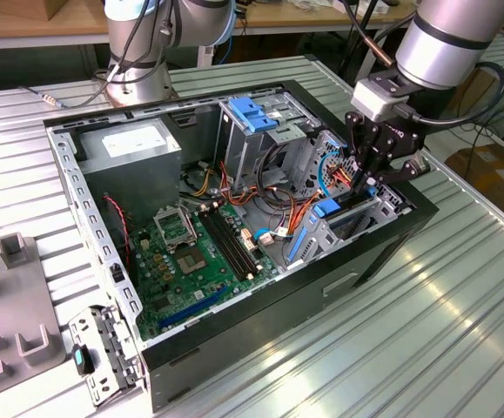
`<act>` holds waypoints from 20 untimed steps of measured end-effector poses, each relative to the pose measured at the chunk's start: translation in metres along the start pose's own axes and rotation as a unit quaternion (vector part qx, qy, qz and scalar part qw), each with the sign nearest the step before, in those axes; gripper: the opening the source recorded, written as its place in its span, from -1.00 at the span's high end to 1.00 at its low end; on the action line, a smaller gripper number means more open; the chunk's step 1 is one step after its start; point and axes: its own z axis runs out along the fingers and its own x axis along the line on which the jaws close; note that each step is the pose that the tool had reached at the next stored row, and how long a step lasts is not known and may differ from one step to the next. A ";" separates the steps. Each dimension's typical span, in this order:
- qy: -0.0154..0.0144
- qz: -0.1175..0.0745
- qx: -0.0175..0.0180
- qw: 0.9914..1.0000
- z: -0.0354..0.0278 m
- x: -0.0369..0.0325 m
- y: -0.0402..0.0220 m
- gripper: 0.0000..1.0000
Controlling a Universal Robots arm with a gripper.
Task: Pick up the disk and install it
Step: 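Insert the first disk wire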
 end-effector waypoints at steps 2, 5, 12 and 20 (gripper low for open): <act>0.000 0.000 0.000 1.000 0.0000 -0.0006 0.0000 0.67; 0.000 0.002 0.000 1.000 0.0000 -0.0011 -0.0006 0.67; 0.000 0.006 0.000 1.000 0.0001 -0.0011 -0.0003 0.67; 0.000 -0.001 0.000 1.000 0.0000 -0.0023 -0.0001 0.67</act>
